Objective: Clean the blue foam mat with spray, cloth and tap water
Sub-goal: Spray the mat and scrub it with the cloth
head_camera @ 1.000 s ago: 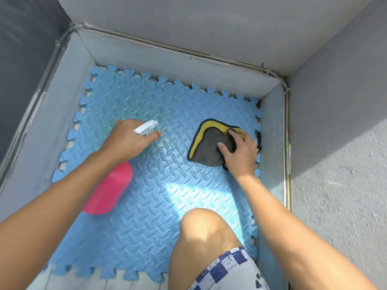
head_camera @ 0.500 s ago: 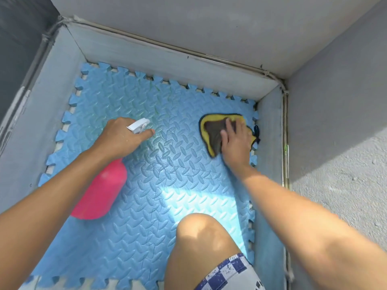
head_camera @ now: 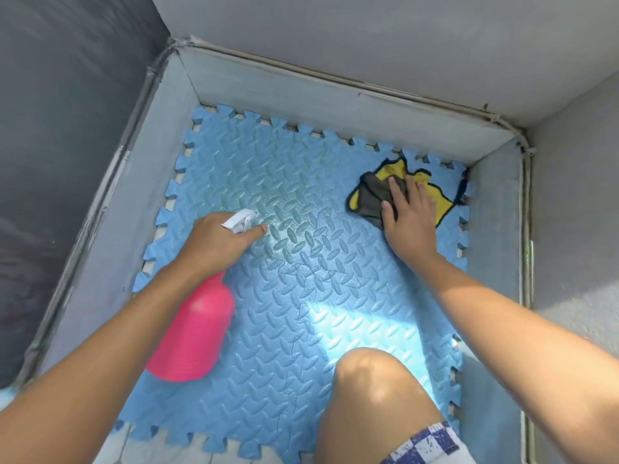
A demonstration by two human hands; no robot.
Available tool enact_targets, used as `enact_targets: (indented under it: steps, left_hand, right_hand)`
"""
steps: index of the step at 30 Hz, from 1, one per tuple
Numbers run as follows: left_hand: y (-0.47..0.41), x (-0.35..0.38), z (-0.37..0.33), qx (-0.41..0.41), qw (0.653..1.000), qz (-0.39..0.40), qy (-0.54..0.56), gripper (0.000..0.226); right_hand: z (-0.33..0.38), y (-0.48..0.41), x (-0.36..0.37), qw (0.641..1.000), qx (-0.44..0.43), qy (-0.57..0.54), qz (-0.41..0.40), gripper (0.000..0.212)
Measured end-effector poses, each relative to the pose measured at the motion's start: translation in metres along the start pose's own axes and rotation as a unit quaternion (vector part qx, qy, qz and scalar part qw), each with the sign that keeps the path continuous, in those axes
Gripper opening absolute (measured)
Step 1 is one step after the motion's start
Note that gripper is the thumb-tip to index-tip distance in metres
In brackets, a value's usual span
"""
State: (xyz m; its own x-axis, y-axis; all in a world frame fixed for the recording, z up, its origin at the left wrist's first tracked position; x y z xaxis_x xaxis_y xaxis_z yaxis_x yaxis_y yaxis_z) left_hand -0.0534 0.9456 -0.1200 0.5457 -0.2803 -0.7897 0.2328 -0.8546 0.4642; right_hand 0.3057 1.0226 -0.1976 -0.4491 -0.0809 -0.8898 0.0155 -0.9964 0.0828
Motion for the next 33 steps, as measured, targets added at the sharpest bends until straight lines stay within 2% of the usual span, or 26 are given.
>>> enact_targets:
  steps: [4, 7, 9, 11, 14, 17, 20, 23, 28, 30, 33]
  left_hand:
    - [0.005, -0.016, 0.014, -0.036, 0.996, -0.046, -0.072, 0.056]
    - [0.005, -0.032, 0.015, 0.012, 0.995, -0.09, -0.039, 0.057]
    - [0.006, -0.038, 0.016, 0.048, 0.995, -0.082, -0.025, 0.054]
    - [0.009, -0.04, 0.024, 0.042, 0.996, -0.073, -0.018, 0.056]
    - [0.02, -0.039, 0.041, 0.004, 0.996, -0.08, -0.033, 0.065]
    - [0.028, -0.04, 0.046, 0.041, 0.993, -0.102, -0.03, 0.063]
    - [0.029, -0.031, 0.054, 0.087, 0.996, -0.034, 0.004, 0.063]
    - [0.036, -0.017, 0.064, 0.062, 0.997, 0.025, 0.038, 0.069]
    - [0.04, -0.025, 0.054, 0.078, 0.996, -0.039, 0.016, 0.064]
    - [0.041, -0.035, 0.05, 0.069, 0.994, -0.088, -0.007, 0.059]
    - [0.045, -0.052, 0.06, -0.045, 0.984, -0.17, 0.001, 0.063]
  right_hand:
    - [-0.001, -0.008, 0.002, 0.997, 0.076, 0.0, -0.016, 0.058]
    - [0.012, -0.019, 0.007, 0.993, 0.114, 0.002, -0.016, 0.06]
    - [0.018, -0.025, 0.011, 0.991, 0.135, 0.003, -0.018, 0.06]
    - [0.026, -0.03, 0.015, 0.989, 0.15, 0.001, -0.018, 0.06]
    - [0.048, -0.036, 0.022, 0.987, 0.157, -0.004, -0.021, 0.059]
    - [0.071, -0.036, 0.035, 0.993, 0.117, 0.002, -0.011, 0.059]
    - [0.079, -0.03, 0.042, 0.996, 0.088, 0.008, -0.009, 0.059]
    - [0.078, -0.028, 0.041, 0.996, 0.083, 0.004, -0.017, 0.059]
    - [0.079, -0.029, 0.041, 0.996, 0.085, 0.005, -0.005, 0.059]
    - [0.077, -0.029, 0.04, 0.996, 0.086, 0.001, -0.005, 0.059]
    - [0.077, -0.03, 0.041, 0.996, 0.086, 0.002, -0.005, 0.06]
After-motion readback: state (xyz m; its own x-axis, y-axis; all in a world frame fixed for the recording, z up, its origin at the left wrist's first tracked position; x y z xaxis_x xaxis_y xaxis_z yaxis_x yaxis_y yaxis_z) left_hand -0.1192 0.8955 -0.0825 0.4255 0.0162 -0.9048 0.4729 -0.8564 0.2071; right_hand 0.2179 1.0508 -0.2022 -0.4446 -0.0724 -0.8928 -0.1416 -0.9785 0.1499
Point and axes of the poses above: each hand's wrist, its own y-axis away from the middle knuckle, its own x-axis out of the palm, z = x × y, the point moved 6 cm from there along -y, towards the middle knuckle, and after that the axes turned 13 degrees about -y, right-handed, at the moved point
